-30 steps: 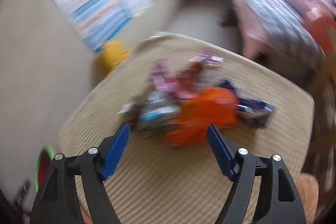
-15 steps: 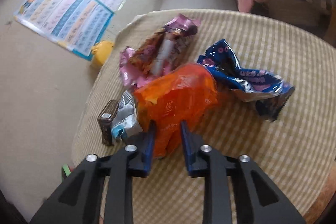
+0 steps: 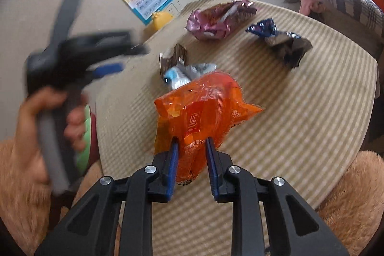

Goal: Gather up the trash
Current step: 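Move both tools back to the table trash, then grasp the brown Baisha cigarette box with the left gripper while the right grasps the orange bag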

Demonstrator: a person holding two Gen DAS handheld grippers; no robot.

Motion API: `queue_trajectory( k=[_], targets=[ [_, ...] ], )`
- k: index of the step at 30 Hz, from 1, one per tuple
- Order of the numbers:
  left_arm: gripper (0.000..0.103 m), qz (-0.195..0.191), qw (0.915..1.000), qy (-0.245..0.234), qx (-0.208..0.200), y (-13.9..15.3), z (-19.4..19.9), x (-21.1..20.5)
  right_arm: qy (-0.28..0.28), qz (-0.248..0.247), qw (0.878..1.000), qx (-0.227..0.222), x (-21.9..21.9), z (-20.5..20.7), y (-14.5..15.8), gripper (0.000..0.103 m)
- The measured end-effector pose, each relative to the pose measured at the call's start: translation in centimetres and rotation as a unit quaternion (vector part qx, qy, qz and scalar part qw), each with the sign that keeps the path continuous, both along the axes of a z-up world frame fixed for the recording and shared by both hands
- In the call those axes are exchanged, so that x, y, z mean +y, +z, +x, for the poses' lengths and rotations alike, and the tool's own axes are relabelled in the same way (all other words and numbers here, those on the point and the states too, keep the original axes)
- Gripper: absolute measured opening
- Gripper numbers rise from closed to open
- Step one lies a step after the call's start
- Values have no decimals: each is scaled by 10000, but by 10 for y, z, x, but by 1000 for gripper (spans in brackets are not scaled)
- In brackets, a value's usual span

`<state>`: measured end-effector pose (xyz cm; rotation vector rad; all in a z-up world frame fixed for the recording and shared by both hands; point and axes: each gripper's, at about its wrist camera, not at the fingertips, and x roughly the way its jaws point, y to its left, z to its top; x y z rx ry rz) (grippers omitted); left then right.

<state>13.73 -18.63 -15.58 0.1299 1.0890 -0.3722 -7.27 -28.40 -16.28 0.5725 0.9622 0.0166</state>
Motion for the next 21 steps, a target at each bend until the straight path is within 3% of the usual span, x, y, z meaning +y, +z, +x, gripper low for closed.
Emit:
queue_trajectory(
  k=[7,9,10,12,16,21],
  targets=[
    [62,261,9984,7,509,-45,21,-24,-73,14,9998,-180,-6,-7,-1,22],
    [48,243,9976,35,645,-52,23,-22,-81,29,9998,-192,-7,-7,-2,22],
    [48,181,9974,43,692,-53,23,-20,-100,34,9998,-196,-9,-7,-2,22],
    [42,59,9977,36,676,-51,21,-15,-131,55,9998,-165,-12,-8,-5,22],
    [42,13,9989,25,461,-33,8,-1,-145,121,9998,-112,-13,-8,-8,22],
    [42,307,9995,-6,67,-10,-23,32,-117,103,9999,-52,-12,-3,-11,21]
  ],
)
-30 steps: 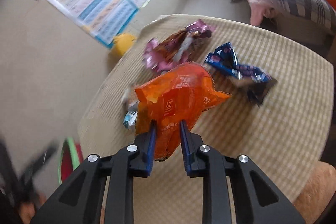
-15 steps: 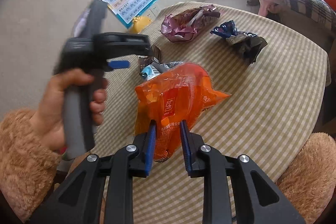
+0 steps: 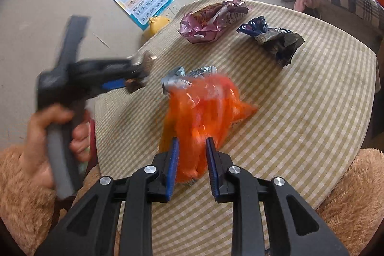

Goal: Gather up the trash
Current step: 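Grasp the brown Baisha cigarette box with the left gripper while the right grasps the orange bag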

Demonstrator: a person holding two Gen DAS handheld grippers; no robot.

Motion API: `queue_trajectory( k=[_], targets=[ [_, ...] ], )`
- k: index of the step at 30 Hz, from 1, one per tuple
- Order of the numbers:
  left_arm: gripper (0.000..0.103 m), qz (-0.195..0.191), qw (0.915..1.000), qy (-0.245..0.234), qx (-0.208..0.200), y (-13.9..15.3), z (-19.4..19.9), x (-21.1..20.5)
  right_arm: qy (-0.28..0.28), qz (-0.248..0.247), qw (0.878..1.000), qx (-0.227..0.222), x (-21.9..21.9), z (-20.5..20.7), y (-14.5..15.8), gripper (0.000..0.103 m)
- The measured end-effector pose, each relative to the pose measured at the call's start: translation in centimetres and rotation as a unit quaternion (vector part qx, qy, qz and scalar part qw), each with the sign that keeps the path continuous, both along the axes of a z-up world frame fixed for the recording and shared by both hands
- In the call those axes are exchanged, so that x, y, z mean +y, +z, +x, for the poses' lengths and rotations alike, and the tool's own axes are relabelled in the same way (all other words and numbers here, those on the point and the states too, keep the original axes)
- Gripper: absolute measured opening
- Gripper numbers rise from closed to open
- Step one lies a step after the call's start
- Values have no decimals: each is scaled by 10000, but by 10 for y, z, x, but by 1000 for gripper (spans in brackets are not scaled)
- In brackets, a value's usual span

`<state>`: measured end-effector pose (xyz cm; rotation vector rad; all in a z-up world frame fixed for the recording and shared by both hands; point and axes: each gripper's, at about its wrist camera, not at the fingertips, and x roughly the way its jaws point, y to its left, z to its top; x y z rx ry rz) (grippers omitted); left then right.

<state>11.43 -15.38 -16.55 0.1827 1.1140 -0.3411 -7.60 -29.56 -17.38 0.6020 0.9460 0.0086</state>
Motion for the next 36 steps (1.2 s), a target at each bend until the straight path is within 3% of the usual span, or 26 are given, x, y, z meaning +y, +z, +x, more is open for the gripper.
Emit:
queue_trajectory(
  k=[5,9,11,13,20,23,24,27,29,33,36],
  targets=[
    [43,139,9995,97,-253,7,-32,37,-2,12,9999,109,1,5,-4,21],
    [43,53,9993,338,-173,2,-39,52,-101,-2,9997,201,1,8,-6,28],
    [43,30,9992,373,-132,-1,-41,56,-332,97,9994,94,-5,8,-1,57],
    [43,27,9992,385,-109,-3,-40,58,-498,233,9985,3,-11,10,4,75],
    [43,-63,9992,404,-17,-11,-42,62,-595,615,9958,338,-8,46,-5,76],
    [43,-36,9993,382,33,-16,-43,64,-628,456,9951,610,1,58,-15,76],
    [43,-28,9993,378,34,-17,-43,64,-634,402,9951,639,2,59,-16,76],
    [43,-23,9992,392,76,-19,-42,67,-551,334,9956,678,4,59,-18,53],
    [43,-20,9991,411,94,-21,-41,67,-516,265,9965,604,5,56,-15,46],
    [43,-59,9992,375,104,-22,-43,65,-427,35,9985,350,10,48,-1,42],
    [43,-83,9994,328,-14,-15,-46,65,-287,-62,9993,221,17,44,8,20]
  ],
)
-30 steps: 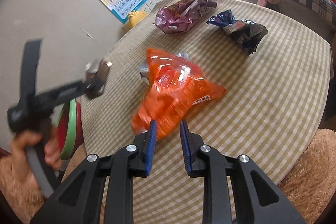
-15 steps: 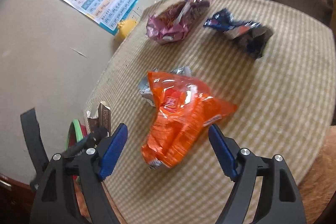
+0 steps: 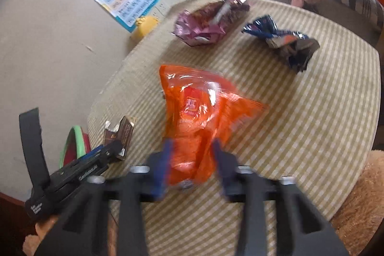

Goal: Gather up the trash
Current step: 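Grasp the brown Baisha cigarette box with the left gripper while the right grasps the orange bag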

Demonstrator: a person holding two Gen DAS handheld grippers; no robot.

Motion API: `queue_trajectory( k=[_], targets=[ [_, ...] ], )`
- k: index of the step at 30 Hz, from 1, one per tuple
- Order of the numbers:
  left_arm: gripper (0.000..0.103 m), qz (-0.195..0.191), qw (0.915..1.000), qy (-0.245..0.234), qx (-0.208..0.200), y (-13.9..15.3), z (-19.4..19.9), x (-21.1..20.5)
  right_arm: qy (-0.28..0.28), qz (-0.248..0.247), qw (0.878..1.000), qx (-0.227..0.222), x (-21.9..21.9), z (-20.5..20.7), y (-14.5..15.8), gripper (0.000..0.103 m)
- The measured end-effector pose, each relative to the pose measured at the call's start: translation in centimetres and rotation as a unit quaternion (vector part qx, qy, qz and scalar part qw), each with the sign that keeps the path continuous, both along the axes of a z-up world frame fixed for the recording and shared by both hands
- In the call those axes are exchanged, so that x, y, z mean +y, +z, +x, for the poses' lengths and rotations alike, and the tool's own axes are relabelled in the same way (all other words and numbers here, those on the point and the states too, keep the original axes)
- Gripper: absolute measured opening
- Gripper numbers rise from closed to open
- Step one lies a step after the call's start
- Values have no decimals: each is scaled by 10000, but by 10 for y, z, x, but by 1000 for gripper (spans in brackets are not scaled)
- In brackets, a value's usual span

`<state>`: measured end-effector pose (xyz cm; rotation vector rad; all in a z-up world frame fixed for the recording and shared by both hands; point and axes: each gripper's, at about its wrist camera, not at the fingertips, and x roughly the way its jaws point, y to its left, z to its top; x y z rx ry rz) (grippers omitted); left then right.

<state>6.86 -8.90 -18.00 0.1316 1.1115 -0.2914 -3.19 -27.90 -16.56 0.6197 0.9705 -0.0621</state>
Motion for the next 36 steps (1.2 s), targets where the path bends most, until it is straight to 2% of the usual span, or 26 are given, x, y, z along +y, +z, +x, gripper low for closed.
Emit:
queue_trajectory(
  k=[2,6,9,11,13,15,16,19,21,25,27,28,29,31,36],
  targets=[
    [43,-22,10000,4,-88,6,-1,1,121,-90,9999,-77,5,-2,5,6],
    [43,-111,9995,67,-279,23,-3,8,361,-310,9987,-164,20,-1,13,4],
    [43,-212,9988,143,-427,37,-5,16,248,-293,9991,-184,22,-6,16,12],
    [43,-253,9980,191,-552,48,-7,22,130,-294,9993,-188,17,-11,16,39],
    [43,-310,9967,265,-695,60,-10,32,-98,-216,9996,-170,8,-14,14,49],
    [43,-355,9955,343,-807,69,-12,40,-290,-126,9994,-109,0,-15,12,55],
    [43,-386,9947,397,-862,74,-12,44,-406,-64,9991,-68,-4,-14,11,62],
    [43,-474,9927,513,-983,84,-11,55,-551,69,9985,19,-13,-6,7,66],
    [43,-523,9915,554,-1056,90,-11,59,-439,-26,9988,215,-11,6,2,72],
    [43,-575,9898,555,-1181,97,-13,64,-217,-179,9988,391,2,22,-11,74],
    [43,-596,9894,541,-1209,99,-15,66,-133,-212,9983,521,6,28,-19,73],
    [43,-595,9893,533,-1222,100,-16,67,-103,-198,9982,553,7,29,-22,63],
    [43,-584,9891,529,-1240,101,-17,68,-76,-200,9980,588,7,30,-24,48],
    [43,-565,9886,541,-1284,103,-18,72,-17,-219,9984,516,9,28,-19,38],
    [43,-616,9867,640,-1363,107,-18,80,47,-494,9988,-38,15,12,21,32]
  ],
)
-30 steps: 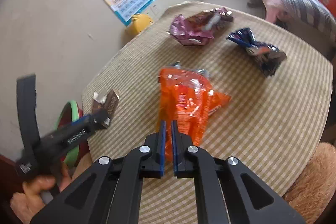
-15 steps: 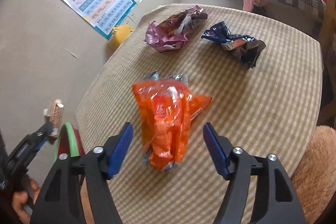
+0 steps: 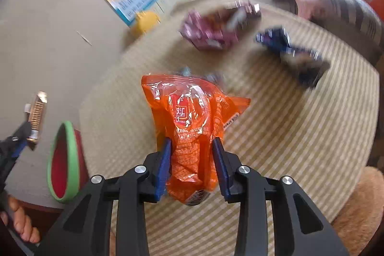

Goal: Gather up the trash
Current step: 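Grasp the brown Baisha cigarette box with the left gripper while the right grasps the orange bag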

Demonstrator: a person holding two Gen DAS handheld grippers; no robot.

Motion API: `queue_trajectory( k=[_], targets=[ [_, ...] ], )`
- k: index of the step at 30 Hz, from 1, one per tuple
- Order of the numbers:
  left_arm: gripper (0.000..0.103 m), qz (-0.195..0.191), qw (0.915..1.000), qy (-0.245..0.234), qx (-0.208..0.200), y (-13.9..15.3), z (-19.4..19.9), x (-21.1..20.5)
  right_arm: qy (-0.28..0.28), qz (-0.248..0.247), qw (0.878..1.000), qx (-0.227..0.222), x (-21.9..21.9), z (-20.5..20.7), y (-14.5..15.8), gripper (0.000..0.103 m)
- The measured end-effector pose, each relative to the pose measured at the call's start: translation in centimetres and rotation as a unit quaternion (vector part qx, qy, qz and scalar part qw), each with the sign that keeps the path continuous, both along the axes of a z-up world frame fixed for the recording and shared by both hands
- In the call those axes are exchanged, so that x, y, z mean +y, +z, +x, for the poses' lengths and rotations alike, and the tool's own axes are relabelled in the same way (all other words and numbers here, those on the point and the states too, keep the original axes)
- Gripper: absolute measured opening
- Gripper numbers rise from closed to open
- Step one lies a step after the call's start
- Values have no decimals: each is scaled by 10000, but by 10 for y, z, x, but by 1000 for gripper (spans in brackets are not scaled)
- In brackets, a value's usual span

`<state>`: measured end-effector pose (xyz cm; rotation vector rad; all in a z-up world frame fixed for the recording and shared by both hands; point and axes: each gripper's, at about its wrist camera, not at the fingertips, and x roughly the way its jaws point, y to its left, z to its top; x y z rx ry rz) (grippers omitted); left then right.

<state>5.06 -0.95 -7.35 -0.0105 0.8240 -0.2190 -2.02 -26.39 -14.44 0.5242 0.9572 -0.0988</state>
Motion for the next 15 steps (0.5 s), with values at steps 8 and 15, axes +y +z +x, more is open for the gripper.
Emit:
queue_trajectory(
  k=[8,15],
  targets=[
    [43,22,9998,128,-158,8,1,13,174,-373,9946,-951,18,-15,70,31],
    [43,-18,9993,275,-264,15,-1,26,451,-452,9885,-1371,40,-7,103,31]
  ],
)
